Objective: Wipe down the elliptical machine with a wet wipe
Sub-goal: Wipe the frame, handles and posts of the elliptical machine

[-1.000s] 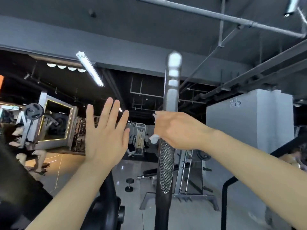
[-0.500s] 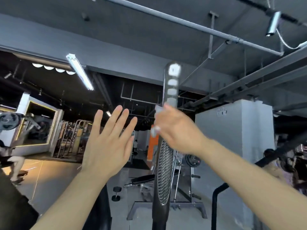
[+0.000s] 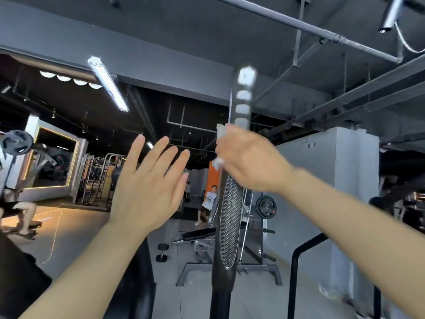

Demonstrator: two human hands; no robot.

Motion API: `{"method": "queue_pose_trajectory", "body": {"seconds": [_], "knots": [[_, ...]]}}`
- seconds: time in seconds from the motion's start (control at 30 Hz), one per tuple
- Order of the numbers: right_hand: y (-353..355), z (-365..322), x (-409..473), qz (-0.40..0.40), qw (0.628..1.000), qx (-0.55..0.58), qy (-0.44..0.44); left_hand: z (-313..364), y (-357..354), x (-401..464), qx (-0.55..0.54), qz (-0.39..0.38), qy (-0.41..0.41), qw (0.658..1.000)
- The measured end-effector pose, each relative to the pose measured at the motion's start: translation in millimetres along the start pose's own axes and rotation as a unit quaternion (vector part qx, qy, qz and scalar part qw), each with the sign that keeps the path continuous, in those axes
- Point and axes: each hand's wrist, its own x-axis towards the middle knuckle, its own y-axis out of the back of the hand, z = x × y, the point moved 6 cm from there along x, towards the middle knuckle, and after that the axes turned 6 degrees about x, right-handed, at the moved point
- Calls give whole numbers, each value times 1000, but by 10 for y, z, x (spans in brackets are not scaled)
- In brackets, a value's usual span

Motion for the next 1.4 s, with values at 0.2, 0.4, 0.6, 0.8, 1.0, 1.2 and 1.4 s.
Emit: {"method": "queue_pose_trajectory", "body": {"seconds": [0.2, 0.4, 0.6, 0.8, 1.0, 1.2, 1.4], "knots": [[-621, -1021, -959, -7, 989, 115, 88, -5, 13, 8, -29, -10, -8, 999], [-583, -1130, -1316, -7, 980, 131, 153, 26, 66, 32, -140, -97, 39, 985], [292, 337, -389, 323, 930, 159, -69, 399, 247, 423, -429, -120, 184, 876], [493, 1285, 382, 342, 873, 284, -203, 589, 359, 825, -626, -154, 299, 704], [18, 900, 93, 388, 760, 485, -194, 797, 287, 728, -604, -190, 296, 716], [-392, 381, -521, 323, 790, 509, -109, 800, 251, 659, -599, -145, 352, 704], [113, 1012, -399, 482, 695, 486, -221, 867, 290, 706, -580, -147, 381, 705]]}}
